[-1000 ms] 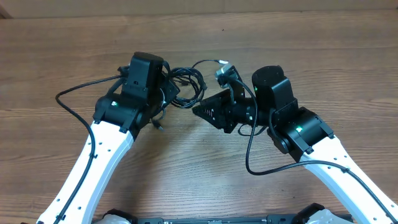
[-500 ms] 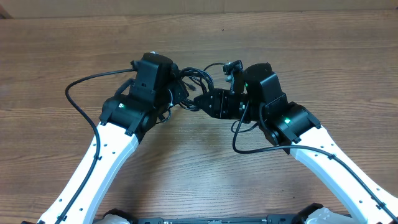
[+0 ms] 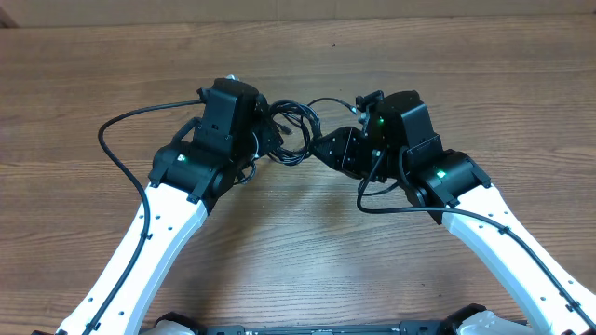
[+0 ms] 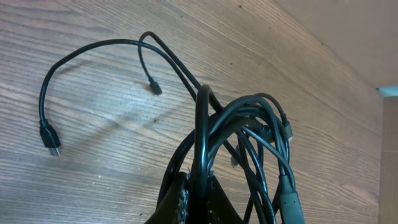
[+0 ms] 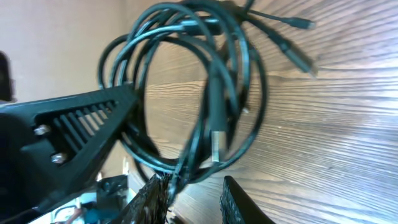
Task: Untangle cables
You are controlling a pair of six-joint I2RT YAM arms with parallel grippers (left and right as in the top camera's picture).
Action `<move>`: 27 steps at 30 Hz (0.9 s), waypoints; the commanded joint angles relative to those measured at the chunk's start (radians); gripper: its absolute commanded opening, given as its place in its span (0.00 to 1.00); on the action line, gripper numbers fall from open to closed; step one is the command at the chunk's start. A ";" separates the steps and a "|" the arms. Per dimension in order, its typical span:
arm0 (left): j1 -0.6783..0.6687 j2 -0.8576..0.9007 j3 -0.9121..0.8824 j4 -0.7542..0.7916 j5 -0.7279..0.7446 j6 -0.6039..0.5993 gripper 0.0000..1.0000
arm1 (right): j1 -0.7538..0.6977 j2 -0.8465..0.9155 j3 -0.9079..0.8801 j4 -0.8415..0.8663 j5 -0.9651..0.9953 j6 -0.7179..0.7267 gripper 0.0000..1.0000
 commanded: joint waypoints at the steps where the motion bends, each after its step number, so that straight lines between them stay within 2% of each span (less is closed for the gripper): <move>1: -0.007 -0.006 0.019 0.013 0.016 0.023 0.04 | 0.000 -0.001 0.008 0.023 -0.050 0.048 0.27; 18: -0.009 -0.006 0.019 0.024 0.082 0.023 0.04 | 0.000 0.039 0.008 0.053 -0.099 0.130 0.27; 27: -0.031 -0.006 0.019 0.023 0.080 0.053 0.04 | 0.000 0.054 0.008 0.150 -0.183 0.132 0.26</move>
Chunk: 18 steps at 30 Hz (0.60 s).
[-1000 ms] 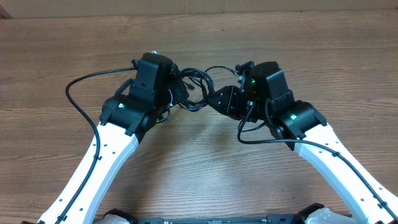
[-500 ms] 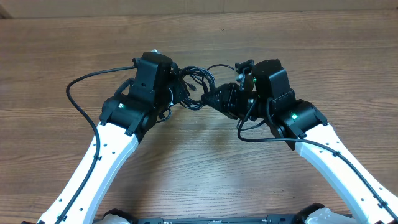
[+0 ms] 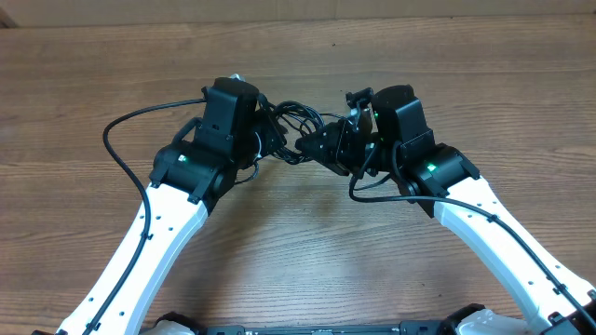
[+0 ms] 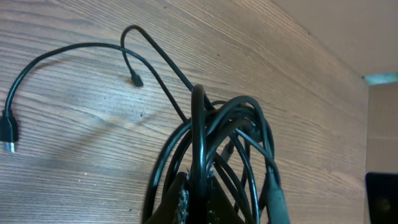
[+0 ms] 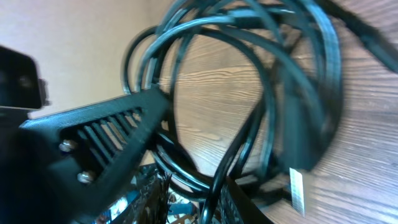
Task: Untangle cables
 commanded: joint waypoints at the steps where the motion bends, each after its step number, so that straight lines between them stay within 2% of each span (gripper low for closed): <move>1: -0.021 -0.006 0.019 0.010 0.031 0.045 0.04 | 0.000 -0.001 0.008 0.032 -0.064 0.004 0.26; 6: -0.023 -0.006 0.019 0.025 0.033 0.045 0.04 | 0.000 0.000 0.008 0.023 -0.085 0.007 0.26; 10: -0.022 -0.006 0.019 0.031 0.034 0.045 0.04 | -0.002 0.018 0.008 0.021 -0.069 0.007 0.22; 15: -0.022 -0.006 0.019 0.031 0.060 0.044 0.04 | -0.006 0.058 0.008 0.026 -0.060 0.007 0.04; 18: -0.022 -0.006 0.019 0.031 0.066 0.044 0.04 | -0.006 0.077 0.008 0.030 -0.060 -0.014 0.04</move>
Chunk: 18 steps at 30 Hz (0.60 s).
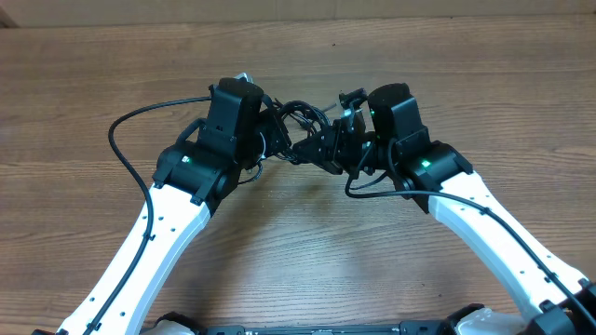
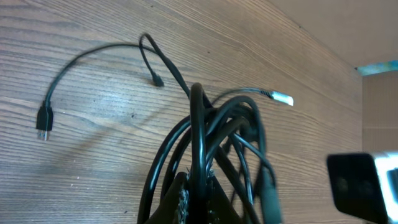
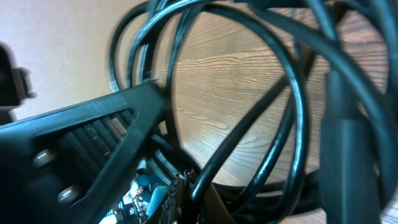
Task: Untangle cables
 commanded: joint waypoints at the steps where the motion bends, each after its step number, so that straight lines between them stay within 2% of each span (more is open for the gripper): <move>1: -0.008 -0.006 0.019 0.008 0.051 0.019 0.04 | -0.003 0.032 0.008 0.017 0.011 -0.057 0.04; 3: -0.005 -0.006 0.019 -0.005 0.032 0.003 0.04 | -0.003 0.032 0.008 0.043 0.010 -0.144 0.04; 7: 0.021 -0.006 0.019 -0.070 -0.055 -0.157 0.04 | -0.011 0.032 0.008 0.123 -0.058 -0.280 0.04; 10: 0.055 -0.006 0.019 -0.140 -0.102 -0.328 0.05 | -0.034 0.032 0.008 0.193 -0.191 -0.381 0.04; 14: 0.116 -0.006 0.019 -0.212 -0.089 -0.554 0.04 | -0.060 0.032 0.008 0.274 -0.439 -0.554 0.04; 16: 0.144 -0.006 0.019 -0.221 -0.067 -0.641 0.05 | -0.064 0.032 0.008 0.297 -0.579 -0.652 0.04; 18: 0.158 -0.006 0.019 -0.217 -0.054 -0.672 0.06 | -0.064 0.032 0.008 0.298 -0.675 -0.724 0.04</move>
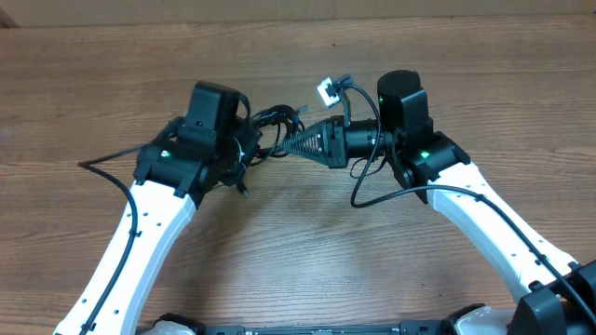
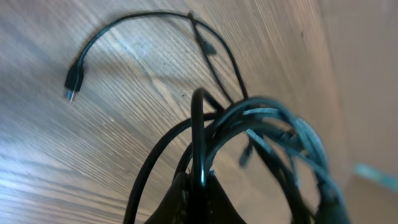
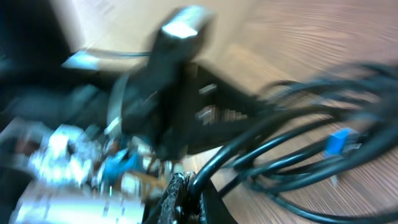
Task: Untangle cables
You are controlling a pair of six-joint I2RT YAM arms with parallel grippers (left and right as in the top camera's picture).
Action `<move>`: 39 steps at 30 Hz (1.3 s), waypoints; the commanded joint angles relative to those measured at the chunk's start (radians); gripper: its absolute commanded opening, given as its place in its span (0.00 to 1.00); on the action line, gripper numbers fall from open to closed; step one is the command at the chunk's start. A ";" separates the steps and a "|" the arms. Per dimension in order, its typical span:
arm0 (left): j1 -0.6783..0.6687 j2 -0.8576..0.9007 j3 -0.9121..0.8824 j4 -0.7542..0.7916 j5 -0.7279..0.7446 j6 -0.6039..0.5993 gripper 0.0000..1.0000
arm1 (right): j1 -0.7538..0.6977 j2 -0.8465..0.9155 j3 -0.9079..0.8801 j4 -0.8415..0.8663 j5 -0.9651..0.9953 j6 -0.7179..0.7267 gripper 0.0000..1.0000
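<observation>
A tangled bundle of black cables [image 1: 271,121] hangs between my two grippers above the wooden table [image 1: 298,251]. My left gripper [image 2: 199,188] is shut on one thick black strand, with the other loops [image 2: 273,124] fanning out beyond it. From the right, my right gripper [image 3: 188,188] reaches in level and is shut on another black strand; its view is blurred. In the overhead view its tips [image 1: 292,146] meet the bundle's right side. A white connector [image 1: 326,90] sticks up behind them. Two loose cable ends, a plug [image 2: 71,84] and a smaller tip [image 2: 206,45], rest on the table.
A thin black lead [image 1: 102,171] trails off the left arm toward the table's left side. Another black loop [image 1: 372,191] hangs under the right wrist. Cardboard-coloured wall [image 1: 298,7] borders the far edge of the table.
Left arm has swung left and twisted, so its view is tilted. Right gripper now lies stretched out level toward the bundle. A white connector now stands up behind the right gripper.
Left gripper held the bundle throughout. Right gripper was open beside the loops, then had a strand between its fingers, then was shut on it. Now both wrists have turned and the two arms stand further apart with the bundle between them.
</observation>
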 commanded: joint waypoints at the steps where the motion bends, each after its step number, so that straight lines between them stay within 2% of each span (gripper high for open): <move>1: 0.042 -0.006 0.008 -0.009 -0.031 -0.175 0.06 | -0.013 -0.012 0.010 0.021 -0.322 -0.217 0.04; 4: 0.043 -0.005 0.008 -0.008 -0.032 -0.173 0.07 | -0.013 -0.012 0.010 0.022 -0.399 -0.271 0.04; 7: 0.043 -0.005 0.008 -0.008 -0.057 -0.121 0.06 | -0.014 -0.012 0.010 0.025 -0.476 -0.333 0.04; 10: 0.044 -0.003 0.008 -0.014 -0.083 -0.078 0.06 | -0.024 -0.012 0.010 0.039 -0.474 -0.332 0.04; 13: 0.045 0.000 0.008 0.000 -0.039 -0.008 0.05 | -0.038 -0.012 0.010 0.034 -0.411 -0.314 0.07; 17: 0.045 0.003 0.008 0.064 0.017 0.179 0.04 | -0.042 -0.012 0.010 -0.008 -0.185 -0.137 0.24; 18: 0.043 0.003 0.008 0.077 0.021 0.213 0.04 | -0.042 -0.012 0.010 -0.020 -0.130 -0.080 0.25; 22: 0.039 0.003 0.008 0.111 0.024 0.270 0.05 | -0.042 -0.012 0.010 -0.082 0.026 0.098 0.25; 26: 0.039 0.003 0.008 0.171 0.073 0.397 0.05 | -0.040 -0.011 0.010 -0.156 0.172 0.220 0.24; 30: 0.039 0.003 0.008 0.211 0.116 0.404 0.04 | -0.040 -0.011 0.010 -0.164 0.253 0.338 0.21; 39: 0.025 0.005 0.008 0.203 0.158 0.428 0.05 | -0.040 -0.011 0.010 -0.134 0.275 0.431 0.21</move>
